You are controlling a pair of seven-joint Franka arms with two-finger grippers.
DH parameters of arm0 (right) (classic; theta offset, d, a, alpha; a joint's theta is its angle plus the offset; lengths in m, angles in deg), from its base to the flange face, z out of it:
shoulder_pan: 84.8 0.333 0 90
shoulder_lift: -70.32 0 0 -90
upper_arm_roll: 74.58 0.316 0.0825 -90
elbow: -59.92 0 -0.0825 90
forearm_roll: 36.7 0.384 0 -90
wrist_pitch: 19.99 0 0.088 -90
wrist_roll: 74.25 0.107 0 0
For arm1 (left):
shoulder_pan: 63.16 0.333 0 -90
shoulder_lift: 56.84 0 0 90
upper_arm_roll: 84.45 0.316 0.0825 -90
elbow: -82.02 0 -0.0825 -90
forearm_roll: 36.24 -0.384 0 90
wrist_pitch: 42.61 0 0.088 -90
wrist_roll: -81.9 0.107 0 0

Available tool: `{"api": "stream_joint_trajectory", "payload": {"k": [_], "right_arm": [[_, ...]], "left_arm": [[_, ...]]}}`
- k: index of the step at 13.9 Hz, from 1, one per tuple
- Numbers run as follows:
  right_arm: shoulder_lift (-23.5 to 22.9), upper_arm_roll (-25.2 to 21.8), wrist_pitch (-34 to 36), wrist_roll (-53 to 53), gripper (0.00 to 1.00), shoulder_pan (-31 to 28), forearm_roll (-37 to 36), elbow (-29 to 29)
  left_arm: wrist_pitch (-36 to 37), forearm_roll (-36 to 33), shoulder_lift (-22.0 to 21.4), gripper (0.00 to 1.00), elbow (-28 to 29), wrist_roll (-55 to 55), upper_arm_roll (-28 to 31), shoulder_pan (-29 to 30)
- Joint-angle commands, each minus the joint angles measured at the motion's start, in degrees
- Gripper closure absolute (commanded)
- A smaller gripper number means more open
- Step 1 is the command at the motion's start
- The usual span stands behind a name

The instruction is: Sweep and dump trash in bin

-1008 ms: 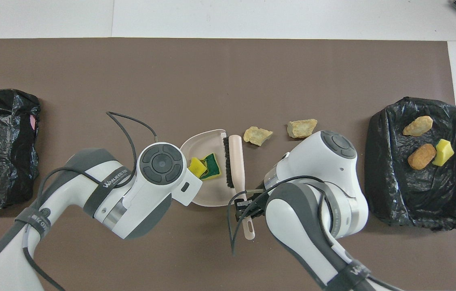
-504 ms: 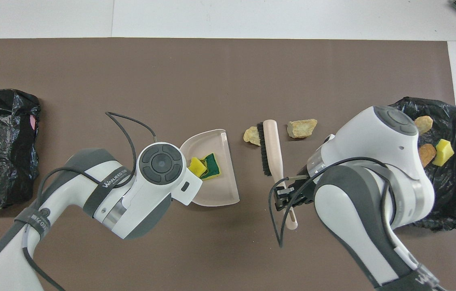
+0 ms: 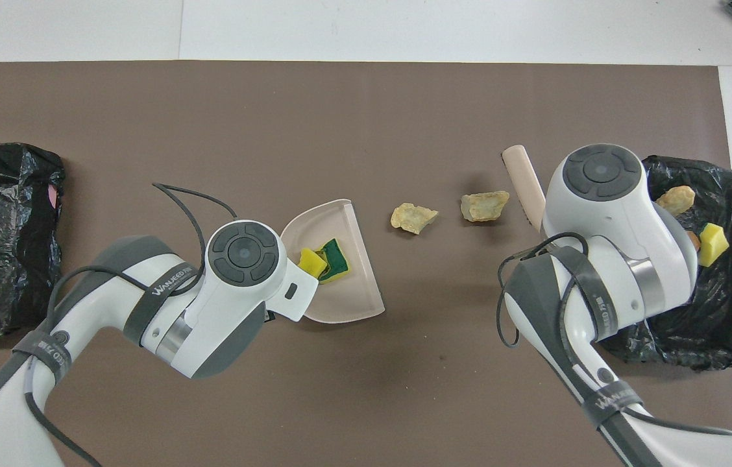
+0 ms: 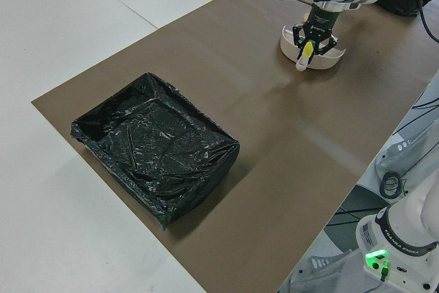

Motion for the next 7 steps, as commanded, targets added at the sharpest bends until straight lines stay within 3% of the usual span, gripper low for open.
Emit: {"api": "stream_joint_trajectory", "payload": {"k": [1,7], "right_arm": [[-4.9,1.0,-2.2,-0.5,1.0,-0.8,-1.1,-1.4],[-6.0,1.5,-2.0,-0.5,1.0,3.4,9.7,0.6]], "left_arm": [[-0.2,0.4,-1.5,1.0,1.4,-1.2,0.2,0.2],[-0.3,0.4,-1.7,1.0,2.1,-1.1,0.1,0.6]]}}
